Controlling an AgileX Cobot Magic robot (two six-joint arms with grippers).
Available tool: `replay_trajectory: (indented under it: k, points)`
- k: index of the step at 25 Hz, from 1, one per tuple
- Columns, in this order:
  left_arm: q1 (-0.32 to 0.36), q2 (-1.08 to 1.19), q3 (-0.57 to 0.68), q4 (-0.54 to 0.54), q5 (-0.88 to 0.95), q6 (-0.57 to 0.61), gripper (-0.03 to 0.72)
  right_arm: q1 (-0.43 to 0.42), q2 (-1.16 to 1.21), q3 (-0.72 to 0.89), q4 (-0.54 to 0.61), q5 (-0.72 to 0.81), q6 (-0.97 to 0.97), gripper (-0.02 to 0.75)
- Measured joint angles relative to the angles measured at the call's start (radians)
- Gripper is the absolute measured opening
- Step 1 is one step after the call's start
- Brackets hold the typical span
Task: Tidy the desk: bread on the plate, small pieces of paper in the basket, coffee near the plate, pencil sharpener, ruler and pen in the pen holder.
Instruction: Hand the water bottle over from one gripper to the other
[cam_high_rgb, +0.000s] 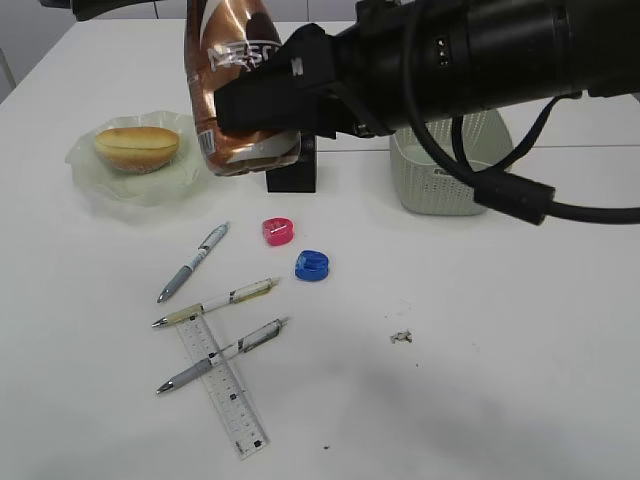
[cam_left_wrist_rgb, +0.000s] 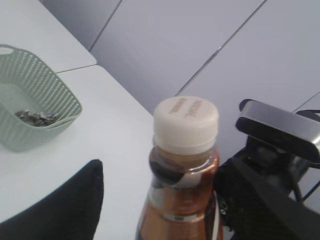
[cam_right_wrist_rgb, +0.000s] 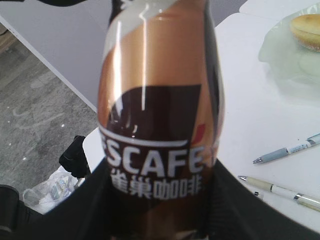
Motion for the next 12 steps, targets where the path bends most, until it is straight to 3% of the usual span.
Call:
replay_trajectory:
  k: [12]
  points:
    - [-0.081, 0.057, 0.0, -0.092, 0.041, 0.048, 0.554, 0.0, 0.0, 0.0, 0.039, 0.001, -0.034, 0.341]
